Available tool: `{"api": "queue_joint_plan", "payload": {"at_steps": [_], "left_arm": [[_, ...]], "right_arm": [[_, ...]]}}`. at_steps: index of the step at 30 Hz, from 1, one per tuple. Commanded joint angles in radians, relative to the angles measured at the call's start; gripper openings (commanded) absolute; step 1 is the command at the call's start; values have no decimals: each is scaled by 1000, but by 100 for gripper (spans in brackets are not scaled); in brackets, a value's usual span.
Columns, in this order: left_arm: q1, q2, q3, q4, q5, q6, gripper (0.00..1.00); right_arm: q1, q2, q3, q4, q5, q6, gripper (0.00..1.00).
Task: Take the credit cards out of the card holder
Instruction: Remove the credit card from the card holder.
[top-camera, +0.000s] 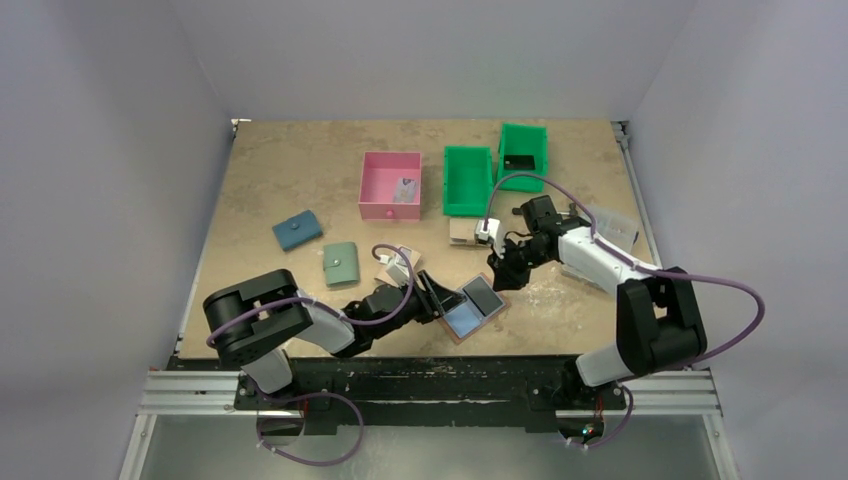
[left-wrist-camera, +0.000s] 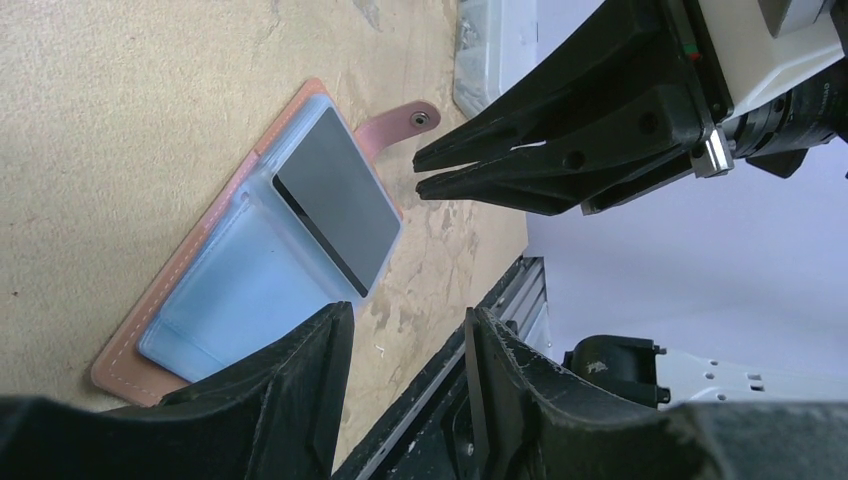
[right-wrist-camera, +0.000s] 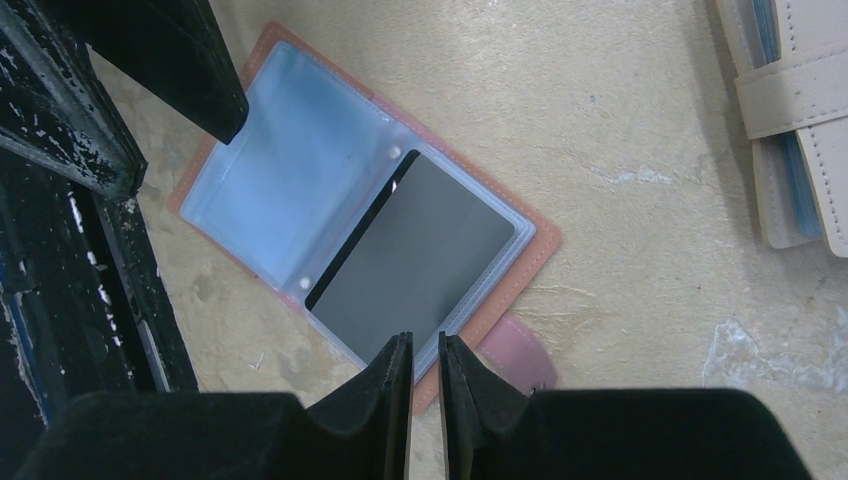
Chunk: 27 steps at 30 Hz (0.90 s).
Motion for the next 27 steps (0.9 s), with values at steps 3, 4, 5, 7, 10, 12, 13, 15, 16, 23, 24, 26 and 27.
{"api": "queue_joint_plan", "payload": {"at_steps": [3, 4, 5, 7, 10, 12, 13, 15, 16, 23, 24, 26, 27], "left_arm": [[-14, 10, 21, -22, -76, -95, 48], [-15, 13, 40, -59, -82, -108, 48], [-16, 20, 60, -116, -85, -122, 48], [-17, 34, 95, -161, -87, -134, 47], [-26, 49, 136, -221, -98, -150, 44], [-30, 51, 162, -286, -113, -163, 43], [-31, 51, 174, -320, -121, -170, 43], [-34, 53, 189, -357, -133, -181, 42], [-35, 55, 194, -363, -138, -186, 42], [-39, 92, 219, -364, -138, -220, 42], [-38, 96, 221, -363, -137, -223, 42], [-39, 103, 226, -363, -139, -225, 42], [-39, 106, 228, -361, -140, -225, 42]], "right_arm": [[29, 22, 31, 46, 41, 46, 22], [34, 28, 31, 51, 51, 55, 22], [37, 34, 32, 59, 64, 66, 22], [41, 46, 34, 76, 88, 96, 21], [44, 58, 36, 95, 122, 128, 19], [44, 65, 36, 101, 131, 140, 18], [44, 68, 37, 104, 136, 145, 18], [44, 75, 37, 104, 144, 149, 18], [45, 79, 39, 104, 144, 150, 17], [53, 94, 43, 104, 148, 160, 17], [53, 98, 43, 104, 148, 160, 17], [56, 106, 45, 100, 147, 162, 16], [58, 109, 45, 100, 147, 163, 16]]}}
